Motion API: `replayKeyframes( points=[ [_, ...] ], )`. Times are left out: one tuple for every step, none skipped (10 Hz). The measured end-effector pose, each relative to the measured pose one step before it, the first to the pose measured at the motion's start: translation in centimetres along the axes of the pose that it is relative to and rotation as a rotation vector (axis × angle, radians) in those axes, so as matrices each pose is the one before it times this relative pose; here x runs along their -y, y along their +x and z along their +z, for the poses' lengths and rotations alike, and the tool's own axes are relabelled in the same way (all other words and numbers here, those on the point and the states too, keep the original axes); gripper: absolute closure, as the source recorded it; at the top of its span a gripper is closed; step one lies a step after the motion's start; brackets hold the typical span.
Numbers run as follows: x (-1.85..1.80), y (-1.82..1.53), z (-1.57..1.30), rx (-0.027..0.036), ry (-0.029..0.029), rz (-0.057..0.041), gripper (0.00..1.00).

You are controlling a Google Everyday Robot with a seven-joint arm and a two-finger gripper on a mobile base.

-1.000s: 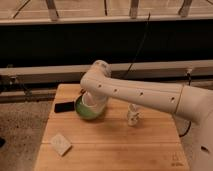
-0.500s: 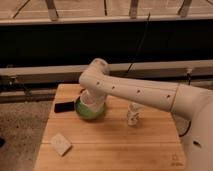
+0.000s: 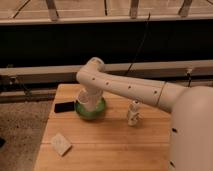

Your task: Place the ceramic cup in the ceramic bowl

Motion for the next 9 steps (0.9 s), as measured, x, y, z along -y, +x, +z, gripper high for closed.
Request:
replayKeyframes(
  points=[
    [0.229,0.063,0.669,0.00517,-0.00075,-0.00649,0.77],
    [0.235,0.013,0.589,0.00481,-0.00013,-0.00572,0.69],
    [0.243,0.045,0.707,0.00408,-0.00148,-0.00534,0.58],
    [0.304,0.064,0.709,0.00212,-0.00166,-0.00485,0.47],
    [0.186,0.105,0.550,0.00103,-0.00173,-0.00121,0.38],
    [0.053,0.220,0.690,-0.00080,-0.00471,0.00224,0.26],
    [-0.048,0.174,0.469,0.00002,-0.00348,0.00622,0.21],
    [-0.026,0.201,0.427,-0.00170,-0.00247,0.00796,0.20],
    [0.030,0.083,0.318,-0.00089,-0.00099,0.00444,0.20]
  ],
)
